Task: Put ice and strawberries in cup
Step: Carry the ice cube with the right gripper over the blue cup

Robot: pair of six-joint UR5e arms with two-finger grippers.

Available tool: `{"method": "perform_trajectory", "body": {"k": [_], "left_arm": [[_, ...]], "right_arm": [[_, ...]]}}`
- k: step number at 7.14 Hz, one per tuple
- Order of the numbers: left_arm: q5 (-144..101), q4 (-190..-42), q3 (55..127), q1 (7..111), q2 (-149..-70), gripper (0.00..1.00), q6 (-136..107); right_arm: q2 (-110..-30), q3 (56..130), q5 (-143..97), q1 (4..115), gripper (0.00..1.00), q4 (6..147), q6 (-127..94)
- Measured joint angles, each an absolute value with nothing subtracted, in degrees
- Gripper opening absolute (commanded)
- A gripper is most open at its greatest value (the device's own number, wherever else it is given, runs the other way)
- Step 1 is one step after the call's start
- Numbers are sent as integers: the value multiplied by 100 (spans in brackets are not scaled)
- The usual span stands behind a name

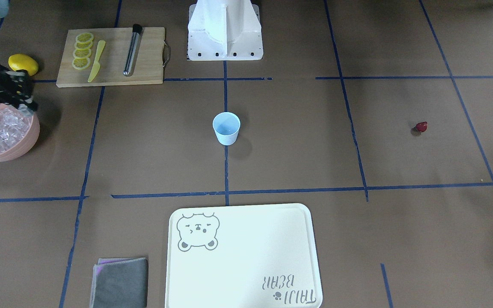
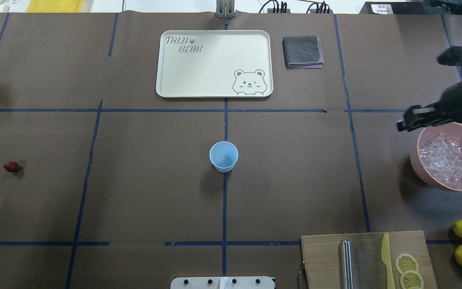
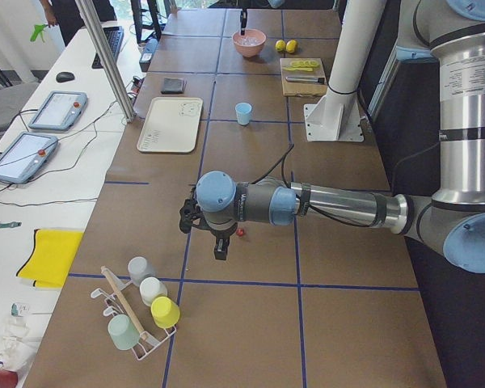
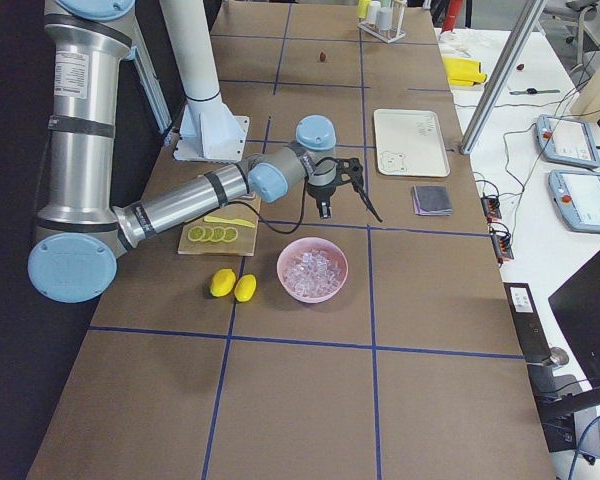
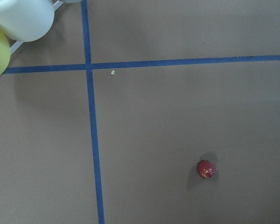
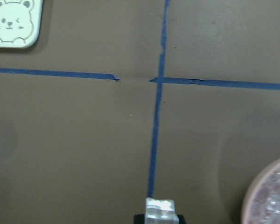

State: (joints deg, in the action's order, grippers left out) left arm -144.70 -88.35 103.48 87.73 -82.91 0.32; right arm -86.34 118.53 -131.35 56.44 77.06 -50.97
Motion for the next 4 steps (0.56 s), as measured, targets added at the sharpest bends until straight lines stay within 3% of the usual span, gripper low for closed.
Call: {"method": "perform_trajectory", "body": {"k": [4], "left_arm": [[-14491,-8861,10449,8768,-8194,100,63]], "right_arm": [[-6081,10664,-11604,3554,3,7701,-8220]]}}
